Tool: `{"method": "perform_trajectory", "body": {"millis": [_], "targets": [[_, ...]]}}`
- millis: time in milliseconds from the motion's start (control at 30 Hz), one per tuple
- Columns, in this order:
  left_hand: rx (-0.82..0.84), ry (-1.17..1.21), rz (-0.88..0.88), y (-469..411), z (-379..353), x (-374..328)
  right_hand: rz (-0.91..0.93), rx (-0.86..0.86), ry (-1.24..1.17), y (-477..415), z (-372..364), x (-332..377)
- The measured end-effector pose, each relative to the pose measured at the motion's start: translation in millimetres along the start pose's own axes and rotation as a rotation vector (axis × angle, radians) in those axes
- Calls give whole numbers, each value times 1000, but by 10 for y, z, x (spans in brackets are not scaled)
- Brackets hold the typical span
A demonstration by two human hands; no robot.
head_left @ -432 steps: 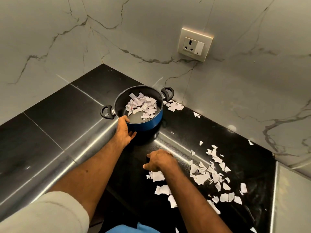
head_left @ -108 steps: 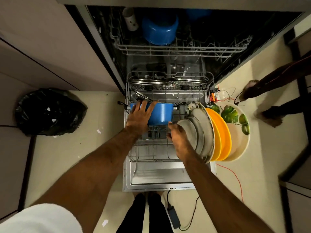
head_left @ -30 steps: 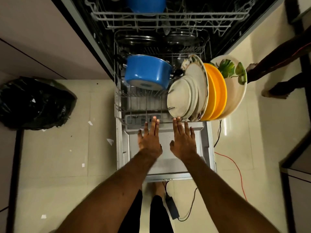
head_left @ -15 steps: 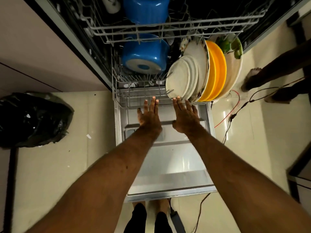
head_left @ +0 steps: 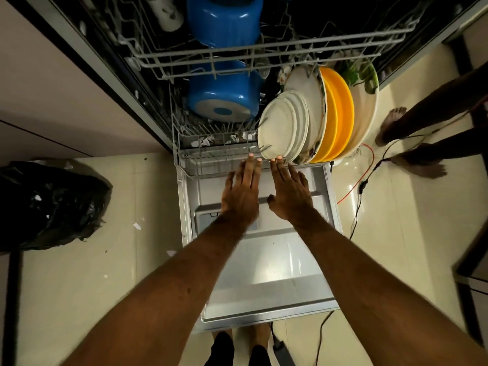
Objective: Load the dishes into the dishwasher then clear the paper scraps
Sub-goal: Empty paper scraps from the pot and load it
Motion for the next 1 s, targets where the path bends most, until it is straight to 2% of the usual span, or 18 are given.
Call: {"method": "perform_trajectory", "body": {"millis": [100, 367, 467, 767, 1000], "targets": [[64, -66, -49, -12, -12, -14, -2, 12, 15, 10, 5, -7], [97, -85, 74, -74, -30, -151, 4, 32, 60, -24, -10, -90], [67, -85, 117, -174, -31, -178, 19, 31, 90, -147, 24, -171], [15, -174, 92, -932, 351, -112, -16, 30, 86, -923, 321, -248], [2, -228, 88, -1146, 453, -60, -13, 135, 130, -1166, 472, -312]]}}
Point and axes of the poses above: each hand's wrist, its own y-axis away from the middle knuckle, its own z-axis out of the back of the hand, x = y × z, the point moved 5 cm from there along -y, towards the middle knuckle, and after that the axes turned 15 degrees about z, right-handed, at the moved point
